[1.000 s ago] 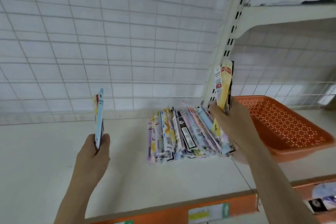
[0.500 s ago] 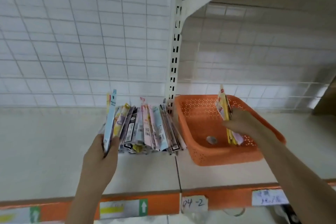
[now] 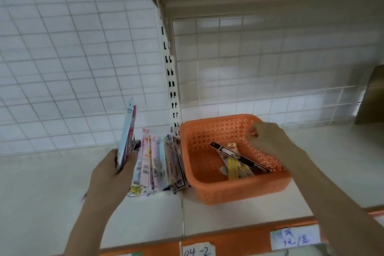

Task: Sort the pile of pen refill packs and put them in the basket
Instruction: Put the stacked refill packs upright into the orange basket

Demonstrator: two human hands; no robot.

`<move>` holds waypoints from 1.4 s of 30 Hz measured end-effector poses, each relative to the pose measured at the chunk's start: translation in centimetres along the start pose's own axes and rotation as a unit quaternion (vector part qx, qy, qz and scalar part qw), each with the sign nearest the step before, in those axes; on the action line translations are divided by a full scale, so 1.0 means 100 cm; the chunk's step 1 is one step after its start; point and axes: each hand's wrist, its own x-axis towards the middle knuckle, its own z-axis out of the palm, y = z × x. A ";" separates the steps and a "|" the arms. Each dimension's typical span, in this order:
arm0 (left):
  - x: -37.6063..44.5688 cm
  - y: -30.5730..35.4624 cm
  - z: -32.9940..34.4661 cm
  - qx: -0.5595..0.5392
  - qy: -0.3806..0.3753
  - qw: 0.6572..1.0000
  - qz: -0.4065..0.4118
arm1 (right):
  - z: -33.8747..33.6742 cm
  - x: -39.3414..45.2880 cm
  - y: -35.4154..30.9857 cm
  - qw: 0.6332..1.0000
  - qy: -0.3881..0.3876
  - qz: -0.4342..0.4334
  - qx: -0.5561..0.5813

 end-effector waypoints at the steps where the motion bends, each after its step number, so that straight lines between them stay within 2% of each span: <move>1: 0.004 0.009 0.005 0.001 -0.013 1.000 0.004 | -0.003 0.000 0.007 1.000 0.025 -0.003 0.005; 6: 0.021 0.057 0.045 0.019 -0.116 0.992 0.055 | -0.004 -0.006 0.055 0.992 0.118 -0.033 0.009; 13: 0.034 0.089 0.118 0.107 -0.275 0.954 0.050 | 0.010 -0.021 0.124 0.983 0.147 0.061 0.090; 17: 0.037 0.081 0.149 0.254 -0.337 0.906 0.033 | 0.037 -0.028 0.146 0.983 0.135 0.090 0.091; 21: 0.036 0.072 0.167 0.349 -0.376 0.858 0.015 | 0.058 -0.030 0.153 0.983 0.136 0.090 0.085; 25: 0.040 0.071 0.170 0.435 -0.398 0.807 0.046 | 0.061 -0.027 0.153 0.984 0.148 0.080 0.062; 27: 0.043 0.069 0.172 0.463 -0.391 0.791 0.079 | 0.062 -0.026 0.154 0.984 0.149 0.078 0.057; 31: 0.043 0.065 0.179 0.467 -0.340 0.804 0.142 | 0.062 -0.028 0.152 0.985 0.148 0.074 0.049; 34: 0.040 0.067 0.183 0.463 -0.375 0.793 0.126 | 0.061 -0.031 0.150 0.986 0.144 0.073 0.045; 39: 0.044 0.070 0.180 0.426 -0.354 0.824 0.115 | 0.061 -0.034 0.146 0.988 0.134 0.071 0.020; 42: 0.045 0.067 0.178 0.427 -0.349 0.826 0.118 | 0.059 -0.036 0.143 0.989 0.129 0.071 0.015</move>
